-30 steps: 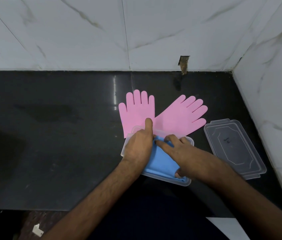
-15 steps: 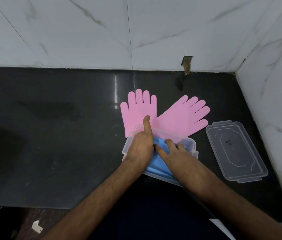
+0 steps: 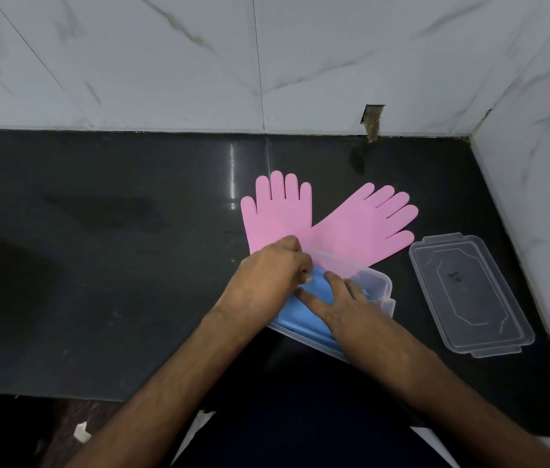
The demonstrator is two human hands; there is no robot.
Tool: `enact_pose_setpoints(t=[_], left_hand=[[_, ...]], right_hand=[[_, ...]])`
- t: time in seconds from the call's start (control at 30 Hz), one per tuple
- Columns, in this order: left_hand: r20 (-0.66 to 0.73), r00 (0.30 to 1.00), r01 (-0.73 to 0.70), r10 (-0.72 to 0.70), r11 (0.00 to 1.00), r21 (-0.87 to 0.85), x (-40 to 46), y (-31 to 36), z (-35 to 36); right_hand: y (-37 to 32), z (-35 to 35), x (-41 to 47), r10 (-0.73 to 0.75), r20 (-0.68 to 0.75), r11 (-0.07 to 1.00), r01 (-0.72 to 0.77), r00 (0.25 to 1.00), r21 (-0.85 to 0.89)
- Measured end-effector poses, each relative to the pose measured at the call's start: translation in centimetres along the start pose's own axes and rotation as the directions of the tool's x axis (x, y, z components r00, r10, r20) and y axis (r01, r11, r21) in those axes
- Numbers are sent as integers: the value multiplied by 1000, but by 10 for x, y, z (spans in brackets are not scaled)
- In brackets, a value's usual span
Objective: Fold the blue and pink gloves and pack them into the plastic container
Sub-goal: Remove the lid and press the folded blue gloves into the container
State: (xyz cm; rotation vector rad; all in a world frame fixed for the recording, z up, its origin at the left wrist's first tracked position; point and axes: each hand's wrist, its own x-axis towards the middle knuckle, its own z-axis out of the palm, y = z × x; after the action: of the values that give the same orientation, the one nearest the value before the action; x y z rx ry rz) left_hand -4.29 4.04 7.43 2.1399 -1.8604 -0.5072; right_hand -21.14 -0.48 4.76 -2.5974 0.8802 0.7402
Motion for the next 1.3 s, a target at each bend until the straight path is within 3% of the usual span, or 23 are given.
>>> enact_pose_setpoints(t=[0.1, 0.2, 0.37, 0.5, 0.7, 1.0, 1.3], left_hand=[[346, 934, 93, -86, 996, -4, 2, -7, -3], [428, 900, 44, -86, 993, 109, 8, -9, -3], [448, 893, -81, -50, 960, 269, 8, 1, 11], [465, 884, -113, -40, 948, 297, 12, 0, 14], [438, 898, -217, -33, 834, 508, 10, 8, 29], [400, 913, -337, 74, 687, 643, 10, 4, 51], [338, 939, -263, 65, 770, 581, 14, -2, 56]], right_hand=[[1, 2, 0, -28, -15, 996, 29, 999, 82], [-2, -3, 3, -16, 7, 990, 15, 1000, 141], [3, -9, 0, -18, -3, 975, 18, 1000, 223], [12, -14, -1, -5, 6, 962, 3, 1000, 272], [1, -2, 4, 72, -31, 977, -65, 997, 202], [-7, 22, 11, 159, -160, 984, -145, 974, 100], [-7, 21, 10, 124, -275, 990, -136, 953, -25]])
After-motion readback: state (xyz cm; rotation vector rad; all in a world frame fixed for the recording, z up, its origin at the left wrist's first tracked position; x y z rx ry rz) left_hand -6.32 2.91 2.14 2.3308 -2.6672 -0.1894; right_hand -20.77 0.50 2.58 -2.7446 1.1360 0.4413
